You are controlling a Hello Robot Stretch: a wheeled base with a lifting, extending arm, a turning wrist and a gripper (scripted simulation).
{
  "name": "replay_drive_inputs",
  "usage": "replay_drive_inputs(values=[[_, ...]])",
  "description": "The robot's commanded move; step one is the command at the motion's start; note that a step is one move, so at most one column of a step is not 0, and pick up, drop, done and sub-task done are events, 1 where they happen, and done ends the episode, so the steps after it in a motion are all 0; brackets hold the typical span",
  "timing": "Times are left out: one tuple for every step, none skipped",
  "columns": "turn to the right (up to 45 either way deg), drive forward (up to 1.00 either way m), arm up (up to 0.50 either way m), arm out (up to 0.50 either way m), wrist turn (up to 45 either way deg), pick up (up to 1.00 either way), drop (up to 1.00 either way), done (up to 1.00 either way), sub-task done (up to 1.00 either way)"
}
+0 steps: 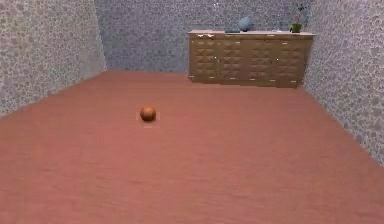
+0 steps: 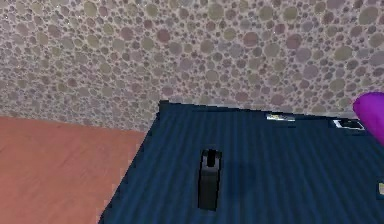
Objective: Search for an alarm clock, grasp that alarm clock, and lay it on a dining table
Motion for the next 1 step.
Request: replay_drive_inputs(values=[[-45.0, 0.0, 0.0, 0.0, 0.0, 0.0, 0.0, 0.0, 0.0]])
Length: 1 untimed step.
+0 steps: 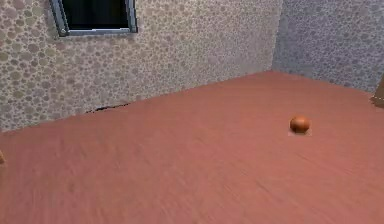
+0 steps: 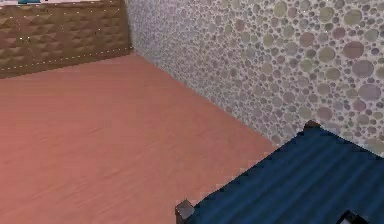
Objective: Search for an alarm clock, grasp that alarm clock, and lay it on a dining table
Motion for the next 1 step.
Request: replay_drive_inputs(values=[[-33.0, 0.0, 0.0, 0.0, 0.0, 0.0, 0.0, 0.0, 0.0]])
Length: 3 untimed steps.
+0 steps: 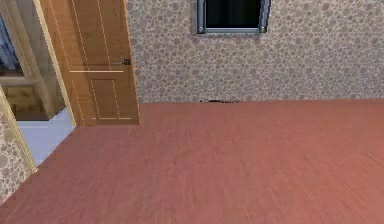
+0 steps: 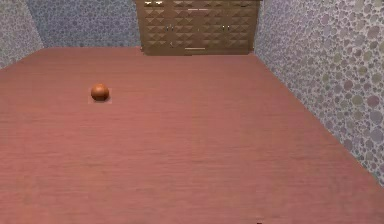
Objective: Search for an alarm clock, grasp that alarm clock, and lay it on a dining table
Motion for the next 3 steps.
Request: replay_drive_inputs(values=[[0.0, 0.25, 0.0, 0.0, 0.0, 0.0, 0.0, 0.0, 0.0], [-45.0, 0.0, 0.0, 0.0, 0.0, 0.0, 0.0, 0.0, 0.0], [-45.0, 0.0, 0.0, 0.0, 0.0, 0.0, 0.0, 0.0, 0.0]])
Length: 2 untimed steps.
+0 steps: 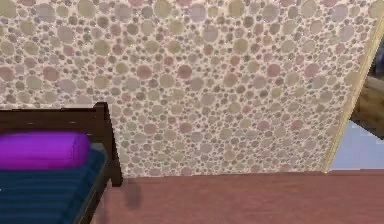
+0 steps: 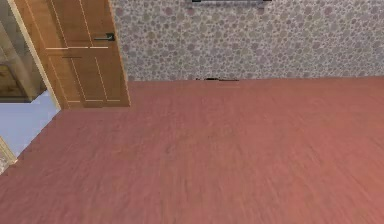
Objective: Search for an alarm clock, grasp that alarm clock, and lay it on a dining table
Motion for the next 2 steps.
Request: replay_drive_inputs(values=[[0.0, 0.65, 0.0, 0.0, 0.0, 0.0, 0.0, 0.0, 0.0], [45.0, 0.0, 0.0, 0.0, 0.0, 0.0, 0.0, 0.0, 0.0]])
